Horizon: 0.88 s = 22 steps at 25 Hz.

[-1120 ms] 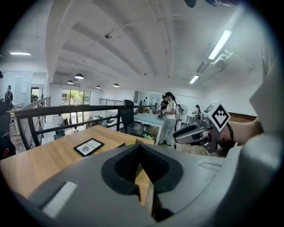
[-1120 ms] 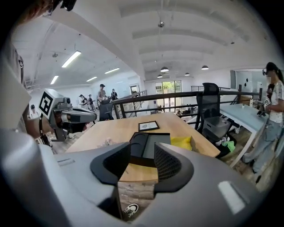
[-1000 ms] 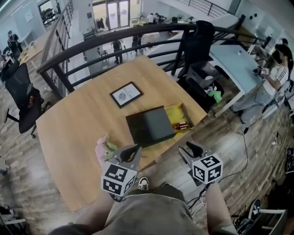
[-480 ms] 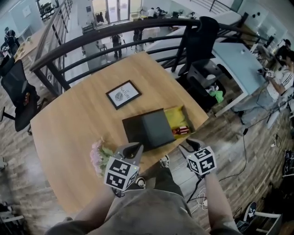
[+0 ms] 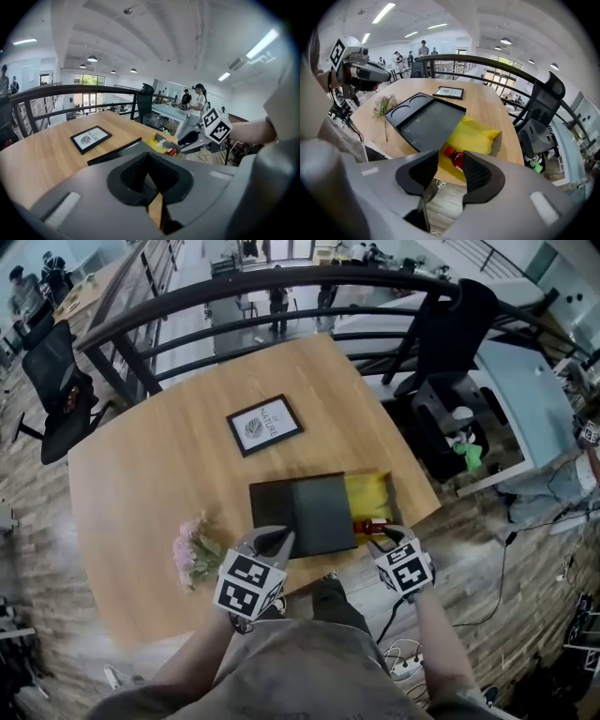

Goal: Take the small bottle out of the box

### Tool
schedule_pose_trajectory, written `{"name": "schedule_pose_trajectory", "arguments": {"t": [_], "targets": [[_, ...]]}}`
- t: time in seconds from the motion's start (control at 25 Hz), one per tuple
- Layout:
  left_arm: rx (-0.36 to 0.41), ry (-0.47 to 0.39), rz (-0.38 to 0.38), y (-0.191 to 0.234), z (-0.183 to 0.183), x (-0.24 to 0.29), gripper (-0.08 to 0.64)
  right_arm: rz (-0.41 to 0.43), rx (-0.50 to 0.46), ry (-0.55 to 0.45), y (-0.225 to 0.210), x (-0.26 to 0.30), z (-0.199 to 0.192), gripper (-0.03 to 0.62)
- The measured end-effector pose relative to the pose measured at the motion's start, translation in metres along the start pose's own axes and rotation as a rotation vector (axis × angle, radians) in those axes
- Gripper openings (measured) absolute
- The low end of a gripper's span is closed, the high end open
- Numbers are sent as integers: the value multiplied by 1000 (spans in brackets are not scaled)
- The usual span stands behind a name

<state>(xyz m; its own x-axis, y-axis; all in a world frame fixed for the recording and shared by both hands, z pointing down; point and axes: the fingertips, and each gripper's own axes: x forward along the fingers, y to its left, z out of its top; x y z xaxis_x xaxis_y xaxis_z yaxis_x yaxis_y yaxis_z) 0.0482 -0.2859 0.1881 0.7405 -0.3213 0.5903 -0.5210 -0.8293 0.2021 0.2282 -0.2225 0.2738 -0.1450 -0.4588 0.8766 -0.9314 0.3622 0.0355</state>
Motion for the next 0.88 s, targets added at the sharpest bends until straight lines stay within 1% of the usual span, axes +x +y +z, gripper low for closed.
{"name": "schedule_pose_trajectory", "arguments": {"t": [0.16, 0.4, 0.52, 0.6, 0.72, 0.88], "targets": [[-44, 23, 56, 2, -1, 19, 2, 73, -92, 59, -13, 23, -9, 149], [-151, 2, 192, 15, 8, 37, 2, 192, -251, 124, -24, 51, -25, 149], [-175, 10, 234, 15, 11, 46, 2, 245, -332, 162, -28, 57, -34, 150], [-188, 19, 257, 11, 13, 51, 2, 278, -389, 184, -28, 61, -39, 164], [-206, 29, 281, 4, 15, 59, 2, 303, -474, 190, -32, 67, -42, 181], [-219, 51, 297, -4, 13, 66, 2, 309, -562, 213, -41, 79, -42, 189]]}}
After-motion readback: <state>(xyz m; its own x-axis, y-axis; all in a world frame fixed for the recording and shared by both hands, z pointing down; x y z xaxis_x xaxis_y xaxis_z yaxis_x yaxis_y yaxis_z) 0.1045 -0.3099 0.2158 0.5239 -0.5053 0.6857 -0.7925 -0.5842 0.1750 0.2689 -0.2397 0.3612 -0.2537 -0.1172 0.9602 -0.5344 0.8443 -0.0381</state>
